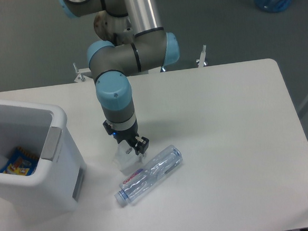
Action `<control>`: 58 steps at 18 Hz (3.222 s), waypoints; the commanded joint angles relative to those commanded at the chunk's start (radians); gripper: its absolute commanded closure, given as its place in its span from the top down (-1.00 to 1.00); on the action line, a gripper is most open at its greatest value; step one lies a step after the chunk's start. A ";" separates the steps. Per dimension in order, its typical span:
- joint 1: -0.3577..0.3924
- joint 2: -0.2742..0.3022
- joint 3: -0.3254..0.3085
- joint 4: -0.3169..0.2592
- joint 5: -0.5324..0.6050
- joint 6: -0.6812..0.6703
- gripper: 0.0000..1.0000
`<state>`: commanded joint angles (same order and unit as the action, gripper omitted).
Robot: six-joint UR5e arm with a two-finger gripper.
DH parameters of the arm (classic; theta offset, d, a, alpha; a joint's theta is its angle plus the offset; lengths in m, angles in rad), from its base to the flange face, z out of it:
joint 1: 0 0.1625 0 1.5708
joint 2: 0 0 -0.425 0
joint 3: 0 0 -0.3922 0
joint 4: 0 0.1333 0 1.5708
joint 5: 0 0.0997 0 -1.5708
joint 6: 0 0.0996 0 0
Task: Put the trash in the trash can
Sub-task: 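Close the gripper on the white tissue and lift it, then carry the tissue over the white bin and release it inside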
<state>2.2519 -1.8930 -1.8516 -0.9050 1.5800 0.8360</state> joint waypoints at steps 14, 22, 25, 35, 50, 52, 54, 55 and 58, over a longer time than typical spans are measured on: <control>0.097 0.032 0.279 -0.351 -0.147 0.002 -1.00; 0.193 0.031 0.549 -0.595 -0.362 -0.029 -1.00; 0.201 0.046 0.586 -0.592 -0.426 -0.070 -1.00; 0.186 0.149 0.591 -0.572 -0.653 -0.133 -1.00; -0.031 0.150 0.442 -0.218 -0.723 -0.387 -0.27; -0.035 0.150 0.439 -0.204 -0.724 -0.382 0.59; -0.035 0.153 0.440 -0.199 -0.723 -0.376 0.96; -0.035 0.153 0.442 -0.193 -0.723 -0.376 1.00; -0.034 0.146 0.440 -0.103 -0.716 -0.374 1.00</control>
<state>2.2181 -1.7471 -1.4113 -1.0082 0.8636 0.4617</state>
